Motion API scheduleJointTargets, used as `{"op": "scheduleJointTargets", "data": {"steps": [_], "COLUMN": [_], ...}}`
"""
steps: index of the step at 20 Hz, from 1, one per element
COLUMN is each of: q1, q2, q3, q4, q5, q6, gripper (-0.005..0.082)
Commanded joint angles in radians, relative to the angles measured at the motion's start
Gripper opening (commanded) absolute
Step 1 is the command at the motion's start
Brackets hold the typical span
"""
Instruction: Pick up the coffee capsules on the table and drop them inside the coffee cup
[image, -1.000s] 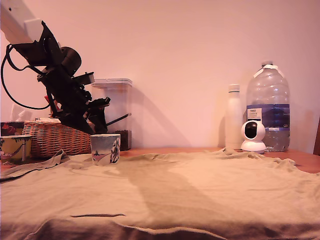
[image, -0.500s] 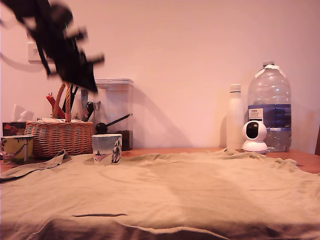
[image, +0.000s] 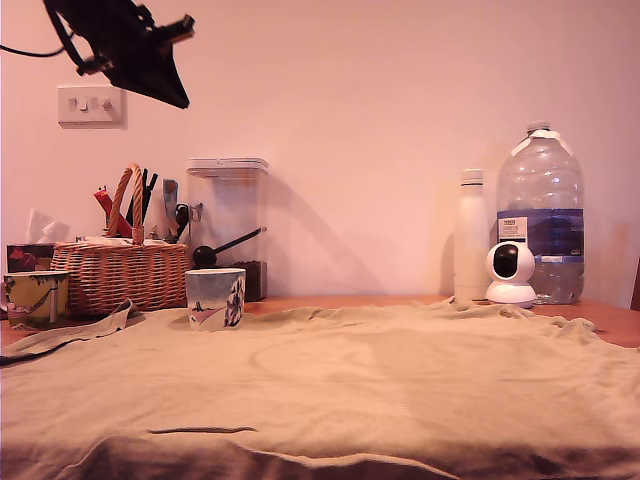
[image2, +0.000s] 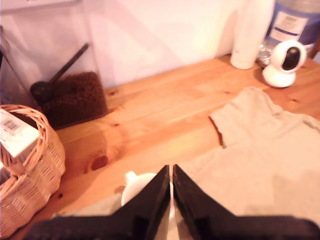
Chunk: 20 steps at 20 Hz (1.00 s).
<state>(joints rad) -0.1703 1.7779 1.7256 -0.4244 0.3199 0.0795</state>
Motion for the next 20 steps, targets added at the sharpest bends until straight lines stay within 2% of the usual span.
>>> {"op": "scheduleJointTargets", "data": {"steps": [1, 5, 9, 16, 20], "q1": [-0.008, -0.01, -0.01, -0.01, -0.005], "q2": [-0.046, -0.178, -0.281, -0.378, -0.41], "q3": [-0.117, -0.4, -0.628, -0.88, -0.991], "q4": [0.065, 0.284, 0.435, 0.581, 0.623], "q5": [0.001, 0.002, 0.0, -0.014, -0.036], "q6": [0.005, -0.001, -0.009, -0.032, -0.066], "gripper": [-0.0019, -0.0019, -0.0019, -0.0019, -0.0019]}}
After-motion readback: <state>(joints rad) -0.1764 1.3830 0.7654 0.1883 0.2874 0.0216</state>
